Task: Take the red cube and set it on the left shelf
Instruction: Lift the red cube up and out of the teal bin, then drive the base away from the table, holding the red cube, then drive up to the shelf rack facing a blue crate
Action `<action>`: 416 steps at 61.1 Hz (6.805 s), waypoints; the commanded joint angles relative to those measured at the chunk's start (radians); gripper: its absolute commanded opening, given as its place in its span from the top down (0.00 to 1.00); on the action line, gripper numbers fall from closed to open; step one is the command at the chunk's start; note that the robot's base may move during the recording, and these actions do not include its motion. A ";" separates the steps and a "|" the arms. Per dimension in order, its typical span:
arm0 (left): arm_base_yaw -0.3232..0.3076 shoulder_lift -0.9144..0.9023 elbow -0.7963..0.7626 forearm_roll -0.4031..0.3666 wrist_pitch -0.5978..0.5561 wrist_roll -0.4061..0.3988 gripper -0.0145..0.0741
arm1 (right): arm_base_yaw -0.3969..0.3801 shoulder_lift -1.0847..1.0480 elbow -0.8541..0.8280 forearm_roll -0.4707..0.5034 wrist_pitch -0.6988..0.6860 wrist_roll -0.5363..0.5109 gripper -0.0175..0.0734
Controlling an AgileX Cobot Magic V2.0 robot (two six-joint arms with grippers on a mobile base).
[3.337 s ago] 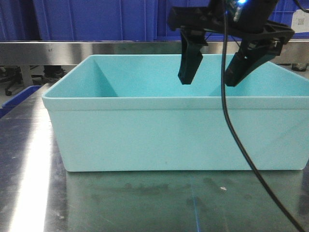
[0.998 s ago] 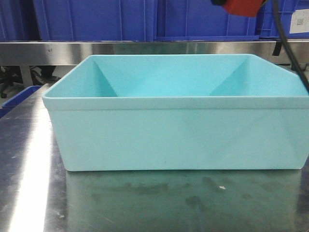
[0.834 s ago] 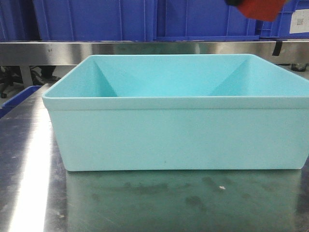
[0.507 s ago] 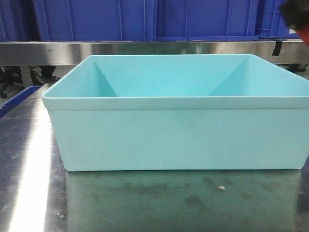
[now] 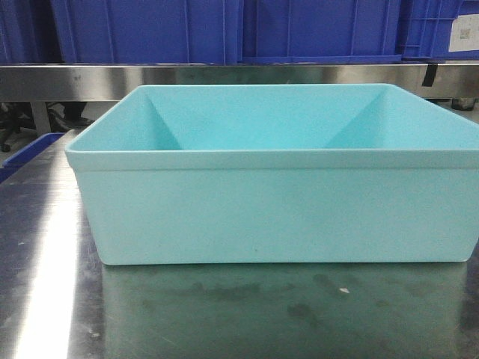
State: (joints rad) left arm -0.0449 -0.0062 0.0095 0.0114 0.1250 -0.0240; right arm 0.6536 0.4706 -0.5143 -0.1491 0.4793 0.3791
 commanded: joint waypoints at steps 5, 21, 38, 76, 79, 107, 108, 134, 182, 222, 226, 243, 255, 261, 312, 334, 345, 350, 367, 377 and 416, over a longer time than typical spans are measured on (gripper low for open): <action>0.000 -0.016 0.023 -0.005 -0.086 -0.001 0.72 | 0.000 0.002 -0.029 -0.019 -0.096 -0.008 0.60; 0.000 -0.016 0.023 -0.005 -0.086 -0.001 0.72 | 0.000 0.002 -0.029 -0.019 -0.086 -0.008 0.60; 0.000 -0.016 0.023 -0.005 -0.086 -0.001 0.72 | 0.000 0.002 -0.029 -0.019 -0.082 -0.008 0.60; 0.000 -0.016 0.023 -0.005 -0.086 -0.001 0.72 | 0.000 0.002 -0.029 -0.019 -0.082 -0.008 0.60; 0.000 -0.016 0.023 -0.005 -0.086 -0.001 0.72 | 0.000 0.002 -0.029 -0.019 -0.082 -0.008 0.60; 0.000 -0.016 0.023 -0.005 -0.086 -0.001 0.72 | 0.000 0.002 -0.029 -0.019 -0.082 -0.008 0.60; 0.000 -0.016 0.023 -0.005 -0.086 -0.001 0.72 | 0.000 0.002 -0.029 -0.019 -0.082 -0.008 0.60; 0.000 -0.016 0.023 -0.005 -0.086 -0.001 0.72 | 0.000 0.002 -0.029 -0.019 -0.082 -0.008 0.60; 0.000 -0.016 0.023 -0.005 -0.086 -0.001 0.72 | 0.000 0.003 -0.029 -0.019 -0.082 -0.008 0.60; -0.044 -0.016 0.023 -0.005 -0.086 -0.001 0.72 | 0.000 0.003 -0.029 -0.019 -0.082 -0.008 0.60; -0.051 -0.016 0.023 -0.005 -0.086 -0.001 0.72 | 0.000 0.003 -0.029 -0.019 -0.082 -0.008 0.60; -0.051 -0.016 0.023 -0.005 -0.086 -0.001 0.72 | 0.000 0.003 -0.029 -0.019 -0.082 -0.008 0.60; -0.051 -0.016 0.023 -0.005 -0.086 -0.001 0.72 | 0.000 0.003 -0.029 -0.019 -0.082 -0.008 0.60; -0.051 -0.016 0.023 -0.005 -0.086 -0.001 0.72 | 0.000 0.003 -0.029 -0.019 -0.082 -0.008 0.60; -0.051 -0.016 0.023 -0.005 -0.086 -0.001 0.72 | 0.000 0.003 -0.029 -0.019 -0.082 -0.008 0.60; -0.051 -0.016 0.023 -0.005 -0.086 -0.001 0.72 | 0.000 0.003 -0.029 -0.019 -0.082 -0.008 0.60; -0.051 -0.016 0.023 -0.005 -0.086 -0.001 0.72 | 0.000 0.003 -0.029 -0.019 -0.082 -0.008 0.60; -0.051 -0.016 0.023 -0.005 -0.086 -0.001 0.72 | 0.000 0.003 -0.029 -0.019 -0.082 -0.008 0.60; -0.049 -0.016 0.023 -0.005 -0.086 -0.001 0.72 | 0.000 0.003 -0.029 -0.019 -0.082 -0.008 0.60; -0.049 -0.016 0.023 -0.005 -0.086 -0.001 0.72 | 0.000 0.003 -0.029 -0.019 -0.082 -0.008 0.60; -0.049 -0.016 0.023 -0.005 -0.086 -0.001 0.72 | 0.000 0.003 -0.029 -0.019 -0.081 -0.008 0.60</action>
State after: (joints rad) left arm -0.0890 -0.0062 0.0095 0.0114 0.1250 -0.0240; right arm 0.6536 0.4683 -0.5143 -0.1516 0.4847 0.3791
